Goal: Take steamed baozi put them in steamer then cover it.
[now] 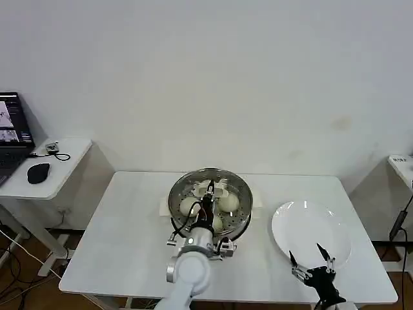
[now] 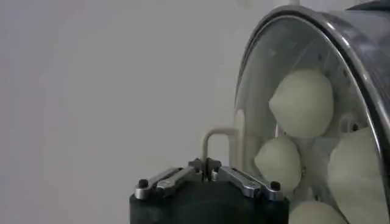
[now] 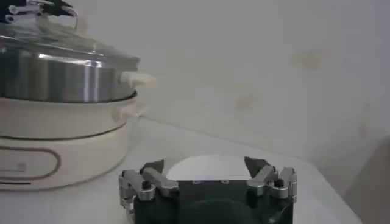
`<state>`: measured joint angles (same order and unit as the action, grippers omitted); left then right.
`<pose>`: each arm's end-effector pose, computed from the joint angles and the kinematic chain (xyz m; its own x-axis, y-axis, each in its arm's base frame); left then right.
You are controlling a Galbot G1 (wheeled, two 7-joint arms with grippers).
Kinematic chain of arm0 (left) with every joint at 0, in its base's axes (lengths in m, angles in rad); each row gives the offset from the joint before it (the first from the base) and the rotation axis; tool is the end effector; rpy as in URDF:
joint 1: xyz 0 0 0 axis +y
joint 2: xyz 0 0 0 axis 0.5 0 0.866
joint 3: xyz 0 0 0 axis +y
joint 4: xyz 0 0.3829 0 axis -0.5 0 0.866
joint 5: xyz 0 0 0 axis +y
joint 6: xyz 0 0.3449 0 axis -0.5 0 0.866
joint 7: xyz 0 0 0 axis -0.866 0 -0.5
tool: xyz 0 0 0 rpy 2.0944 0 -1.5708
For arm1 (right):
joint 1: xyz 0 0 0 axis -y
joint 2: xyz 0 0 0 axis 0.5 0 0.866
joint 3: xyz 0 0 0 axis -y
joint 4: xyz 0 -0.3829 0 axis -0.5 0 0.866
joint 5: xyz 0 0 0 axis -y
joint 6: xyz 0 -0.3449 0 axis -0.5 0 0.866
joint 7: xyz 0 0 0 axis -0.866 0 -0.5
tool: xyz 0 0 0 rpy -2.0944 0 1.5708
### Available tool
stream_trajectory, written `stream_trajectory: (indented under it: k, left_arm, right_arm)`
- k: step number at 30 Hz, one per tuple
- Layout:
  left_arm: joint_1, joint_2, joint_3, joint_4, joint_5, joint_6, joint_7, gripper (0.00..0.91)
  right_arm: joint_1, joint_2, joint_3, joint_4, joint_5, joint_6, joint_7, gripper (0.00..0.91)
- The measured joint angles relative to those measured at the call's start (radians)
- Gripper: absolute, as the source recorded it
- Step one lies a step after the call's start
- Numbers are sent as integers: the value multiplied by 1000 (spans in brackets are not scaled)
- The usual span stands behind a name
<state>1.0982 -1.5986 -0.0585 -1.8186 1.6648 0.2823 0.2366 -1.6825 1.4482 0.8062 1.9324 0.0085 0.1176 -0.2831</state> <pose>0.2835 -0.1582 -0.3089 -0.9857 0.1674 0.0182 0.0208 0.0136 0.9997 0.1022 -0.1212 -0.3834 -0.9803 -0.0841 0.1787 -0.1216 0.9700 -0.2105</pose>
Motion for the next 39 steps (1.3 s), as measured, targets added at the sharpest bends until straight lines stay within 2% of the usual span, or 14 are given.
stream_trajectory:
  k: [14,26,32,39]
  left_arm:
    - [40,31,5,-83,-26,-4,3,907]
    - [152,133,-7,-277,-127,-31,-13,907]
    - [268,197,-89,-365,-346,-77,-109,907]
    - [407,229,-286,-374,-802,-212,-294,907]
  right_arm:
    - [-3,1,-5,-1,-9,2,-1,907]
    - [-4,1,-13,-5,-16,2,-1,907]
    - [-12,-6,-23,12,1,-8,1,907]
    - [-31,-27,-40,49,37,-30,14,907]
